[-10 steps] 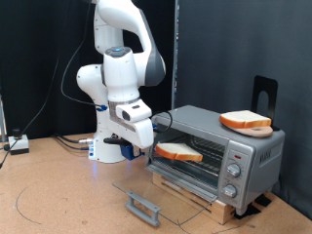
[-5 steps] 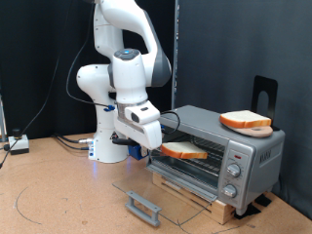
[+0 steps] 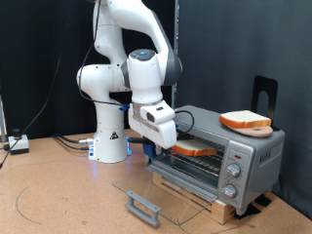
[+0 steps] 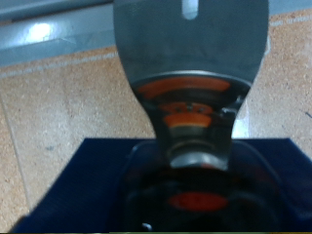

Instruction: Make a piece of toast with the oven

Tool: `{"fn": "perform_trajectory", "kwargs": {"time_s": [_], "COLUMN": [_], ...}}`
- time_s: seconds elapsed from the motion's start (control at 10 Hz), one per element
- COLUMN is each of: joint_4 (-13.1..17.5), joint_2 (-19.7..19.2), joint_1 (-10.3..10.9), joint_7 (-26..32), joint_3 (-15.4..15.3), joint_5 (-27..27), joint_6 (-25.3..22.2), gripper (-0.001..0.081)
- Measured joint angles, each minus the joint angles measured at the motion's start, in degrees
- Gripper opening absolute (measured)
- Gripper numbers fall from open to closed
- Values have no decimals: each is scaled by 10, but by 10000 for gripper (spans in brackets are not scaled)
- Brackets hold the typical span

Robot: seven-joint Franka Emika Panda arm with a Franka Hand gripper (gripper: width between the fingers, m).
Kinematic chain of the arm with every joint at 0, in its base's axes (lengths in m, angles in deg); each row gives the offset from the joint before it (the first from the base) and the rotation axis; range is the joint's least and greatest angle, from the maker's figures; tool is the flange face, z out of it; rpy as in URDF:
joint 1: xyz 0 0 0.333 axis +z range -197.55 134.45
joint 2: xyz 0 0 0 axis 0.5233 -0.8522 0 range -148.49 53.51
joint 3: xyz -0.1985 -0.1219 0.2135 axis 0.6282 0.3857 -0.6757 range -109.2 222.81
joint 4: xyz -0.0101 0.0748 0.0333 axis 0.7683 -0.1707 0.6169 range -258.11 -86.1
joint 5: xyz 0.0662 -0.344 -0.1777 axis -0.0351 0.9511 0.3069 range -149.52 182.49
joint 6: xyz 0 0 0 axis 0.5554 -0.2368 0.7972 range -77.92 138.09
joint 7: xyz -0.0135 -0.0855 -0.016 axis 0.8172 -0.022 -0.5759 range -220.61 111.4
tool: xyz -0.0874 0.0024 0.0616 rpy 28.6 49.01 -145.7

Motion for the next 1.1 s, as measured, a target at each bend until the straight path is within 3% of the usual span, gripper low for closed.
{"fn": "perform_trajectory", "kwargs": {"time_s": [0.4, 0.7, 0.9, 1.1], "joint_4": [-5, -4, 8, 25], "joint_2": [-12, -52, -72, -74], "joint_1": [-7, -48, -64, -69], "joint_7": [-21, -37, 1, 74], "joint_3": [-11, -3, 19, 49], "joint_5": [30, 99, 94, 42], "joint_6": [37, 79, 79, 51], "gripper": [394, 394, 394, 394]}}
